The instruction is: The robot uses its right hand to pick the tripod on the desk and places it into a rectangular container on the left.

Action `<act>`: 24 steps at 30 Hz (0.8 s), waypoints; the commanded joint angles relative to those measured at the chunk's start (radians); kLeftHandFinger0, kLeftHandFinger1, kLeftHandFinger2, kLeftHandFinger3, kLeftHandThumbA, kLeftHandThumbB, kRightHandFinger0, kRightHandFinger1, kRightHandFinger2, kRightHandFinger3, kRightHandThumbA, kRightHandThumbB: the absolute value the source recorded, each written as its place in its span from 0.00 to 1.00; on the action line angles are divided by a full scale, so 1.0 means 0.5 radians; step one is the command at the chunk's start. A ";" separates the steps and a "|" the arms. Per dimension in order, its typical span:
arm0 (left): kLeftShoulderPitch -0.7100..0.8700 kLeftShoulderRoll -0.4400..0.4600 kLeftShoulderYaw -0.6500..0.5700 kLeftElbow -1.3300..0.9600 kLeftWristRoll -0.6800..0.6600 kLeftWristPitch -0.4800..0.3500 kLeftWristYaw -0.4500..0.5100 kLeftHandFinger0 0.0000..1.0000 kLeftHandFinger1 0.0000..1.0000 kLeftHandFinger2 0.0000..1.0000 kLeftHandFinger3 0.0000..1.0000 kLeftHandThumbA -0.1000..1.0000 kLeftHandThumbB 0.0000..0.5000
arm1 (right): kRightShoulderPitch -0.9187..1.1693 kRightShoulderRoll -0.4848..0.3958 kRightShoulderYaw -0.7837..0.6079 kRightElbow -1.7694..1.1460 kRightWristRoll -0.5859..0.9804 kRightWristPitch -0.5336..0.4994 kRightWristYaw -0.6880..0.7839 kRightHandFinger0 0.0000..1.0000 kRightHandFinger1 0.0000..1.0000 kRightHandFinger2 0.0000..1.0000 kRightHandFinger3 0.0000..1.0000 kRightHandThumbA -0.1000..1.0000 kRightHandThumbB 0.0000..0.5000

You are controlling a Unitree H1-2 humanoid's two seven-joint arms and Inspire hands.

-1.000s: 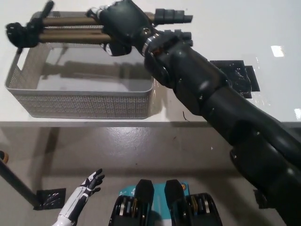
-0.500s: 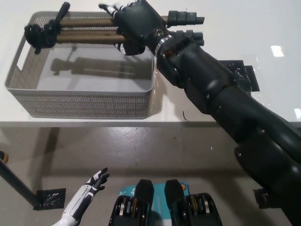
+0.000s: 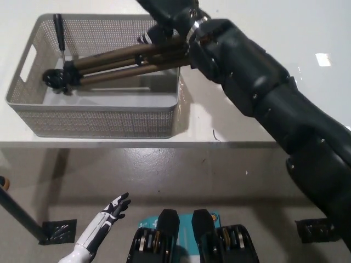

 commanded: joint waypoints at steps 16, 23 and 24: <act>-0.035 0.016 0.015 -0.034 0.019 -0.019 0.016 1.00 1.00 1.00 1.00 1.00 1.00 | -0.001 -0.529 -1.290 -1.802 1.243 0.298 0.613 1.00 1.00 1.00 1.00 1.00 0.85; -0.053 0.013 0.036 -0.025 -0.010 -0.032 0.016 1.00 1.00 1.00 1.00 1.00 1.00 | 0.994 -0.674 -1.697 -3.140 1.611 0.396 0.420 1.00 1.00 1.00 1.00 1.00 0.79; -0.066 0.020 0.036 -0.026 -0.012 -0.029 0.009 1.00 1.00 1.00 1.00 1.00 1.00 | 1.188 -0.653 -1.720 -3.286 1.540 0.361 0.370 1.00 1.00 1.00 1.00 1.00 0.79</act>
